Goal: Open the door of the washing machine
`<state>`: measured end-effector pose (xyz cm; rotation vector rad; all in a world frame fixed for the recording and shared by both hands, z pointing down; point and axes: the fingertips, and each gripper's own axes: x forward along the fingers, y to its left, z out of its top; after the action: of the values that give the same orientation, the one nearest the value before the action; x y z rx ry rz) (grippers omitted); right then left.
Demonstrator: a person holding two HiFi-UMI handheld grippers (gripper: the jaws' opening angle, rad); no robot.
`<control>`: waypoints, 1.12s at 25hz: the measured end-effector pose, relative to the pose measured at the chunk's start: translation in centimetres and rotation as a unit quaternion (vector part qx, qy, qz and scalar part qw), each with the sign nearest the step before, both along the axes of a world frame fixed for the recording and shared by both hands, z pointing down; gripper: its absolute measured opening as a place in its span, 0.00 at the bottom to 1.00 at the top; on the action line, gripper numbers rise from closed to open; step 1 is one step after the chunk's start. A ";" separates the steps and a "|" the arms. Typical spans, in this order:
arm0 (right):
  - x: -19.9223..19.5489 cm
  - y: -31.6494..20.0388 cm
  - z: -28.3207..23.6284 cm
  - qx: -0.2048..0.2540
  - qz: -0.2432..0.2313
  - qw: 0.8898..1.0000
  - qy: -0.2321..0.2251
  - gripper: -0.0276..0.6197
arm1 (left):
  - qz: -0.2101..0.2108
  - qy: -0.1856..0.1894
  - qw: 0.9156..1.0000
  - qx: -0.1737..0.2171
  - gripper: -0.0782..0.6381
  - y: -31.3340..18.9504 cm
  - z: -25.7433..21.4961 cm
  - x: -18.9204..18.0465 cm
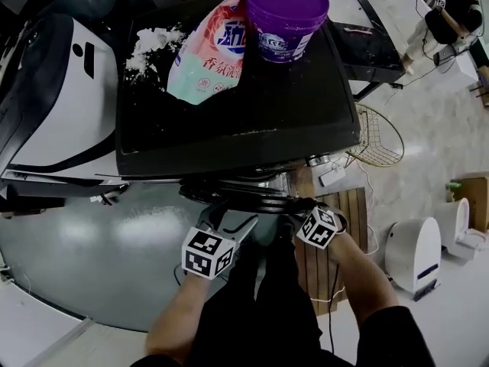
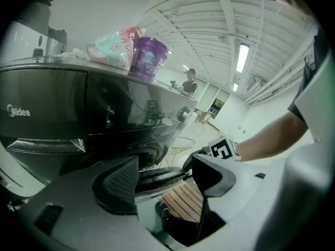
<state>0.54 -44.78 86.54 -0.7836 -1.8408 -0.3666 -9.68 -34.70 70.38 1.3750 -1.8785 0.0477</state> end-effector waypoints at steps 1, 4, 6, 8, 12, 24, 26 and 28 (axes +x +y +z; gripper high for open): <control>0.7 0.4 0.0 0.003 0.012 1.000 -0.005 0.22 | 0.004 0.001 1.000 0.000 0.57 0.0 0.0 0.3; 1.2 0.3 0.1 0.018 0.060 0.998 -0.007 0.21 | 0.012 0.000 1.000 0.000 0.57 0.3 -0.3 1.3; 0.9 0.3 0.2 0.029 0.090 0.995 -0.006 0.23 | 0.013 -0.004 1.000 0.001 0.57 0.7 -0.9 1.4; 0.9 0.5 0.4 0.032 0.116 0.993 0.001 0.24 | 0.014 -0.011 1.000 0.003 0.57 1.1 -1.5 1.3; 2.3 1.7 0.2 0.024 0.150 0.988 0.020 0.25 | 0.010 -0.020 1.000 0.002 0.57 2.0 -2.7 2.1; 4.6 1.5 -9.6 -0.101 0.242 0.964 -0.051 0.30 | -0.043 -0.046 0.998 -0.003 0.57 3.4 -8.2 7.4; 4.5 0.8 -11.9 -0.108 0.234 0.963 -0.081 0.29 | -0.055 -0.054 0.997 -0.002 0.57 3.5 -9.3 8.0; 4.0 0.1 -14.5 -0.125 0.235 0.957 -0.114 0.28 | -0.066 -0.068 0.995 -0.001 0.57 3.6 -10.5 8.4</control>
<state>4.54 -44.70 72.04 -0.4570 -2.2472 0.0900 -1.27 -31.12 59.91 1.2701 -2.0782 0.0766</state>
